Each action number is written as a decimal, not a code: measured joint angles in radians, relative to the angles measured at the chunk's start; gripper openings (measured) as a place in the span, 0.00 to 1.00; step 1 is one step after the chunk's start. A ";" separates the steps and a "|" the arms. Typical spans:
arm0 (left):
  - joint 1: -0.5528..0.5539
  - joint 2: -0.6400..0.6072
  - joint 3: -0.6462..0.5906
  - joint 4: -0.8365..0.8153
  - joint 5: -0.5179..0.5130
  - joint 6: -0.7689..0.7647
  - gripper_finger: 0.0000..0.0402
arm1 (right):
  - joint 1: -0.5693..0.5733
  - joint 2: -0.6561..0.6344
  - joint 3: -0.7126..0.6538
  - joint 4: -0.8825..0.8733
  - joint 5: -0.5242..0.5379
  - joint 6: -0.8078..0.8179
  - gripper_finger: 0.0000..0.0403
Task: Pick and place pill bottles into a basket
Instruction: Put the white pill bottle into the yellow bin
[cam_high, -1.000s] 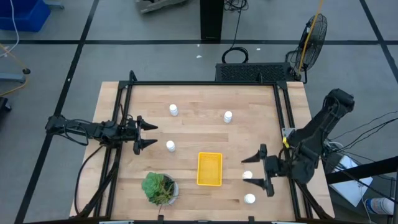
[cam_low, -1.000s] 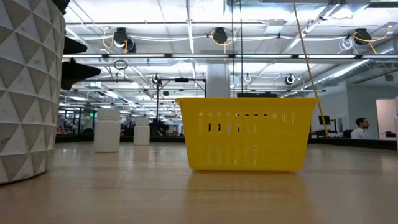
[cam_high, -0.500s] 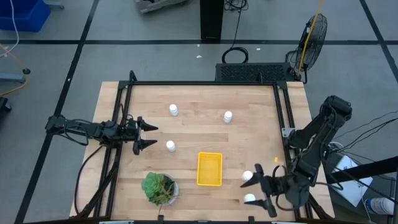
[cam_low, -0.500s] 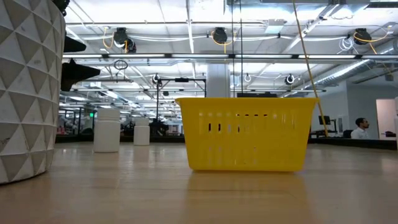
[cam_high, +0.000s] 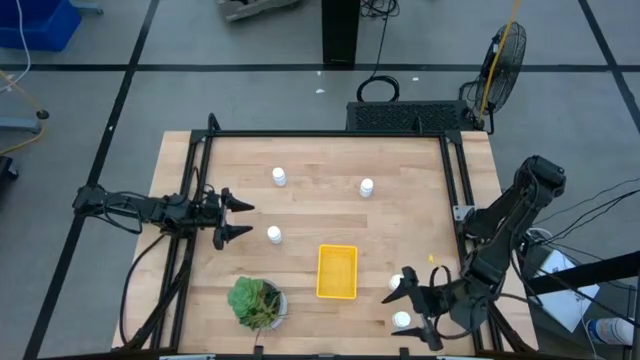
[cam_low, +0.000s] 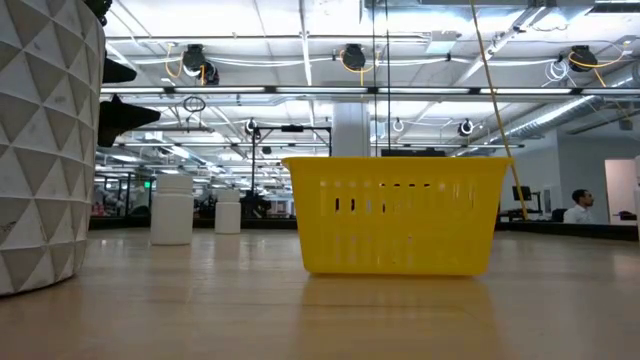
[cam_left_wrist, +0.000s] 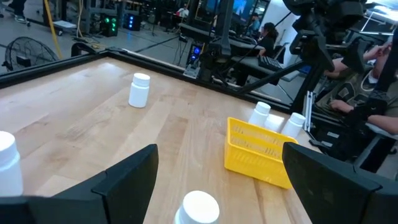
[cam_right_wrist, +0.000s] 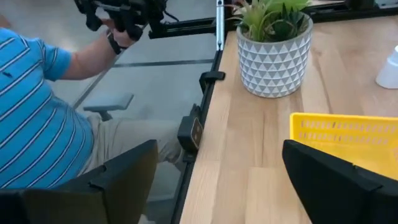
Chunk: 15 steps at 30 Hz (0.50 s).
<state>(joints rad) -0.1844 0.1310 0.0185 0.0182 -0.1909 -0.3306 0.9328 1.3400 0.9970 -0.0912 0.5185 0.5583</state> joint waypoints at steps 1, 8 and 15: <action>0.000 0.000 0.000 0.000 0.001 0.003 0.86 | -0.003 -0.008 0.000 -0.012 -0.005 0.006 0.86; 0.000 0.000 0.000 0.000 0.007 0.003 0.86 | -0.045 -0.006 0.040 -0.370 -0.098 0.162 0.86; 0.000 0.000 0.000 0.000 0.008 -0.009 0.86 | -0.115 0.021 0.083 -0.422 -0.266 0.166 0.85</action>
<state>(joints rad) -0.1846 0.1309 0.0181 0.0177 -0.1833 -0.3401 0.8177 1.3612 1.0796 -0.5127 0.2525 0.7242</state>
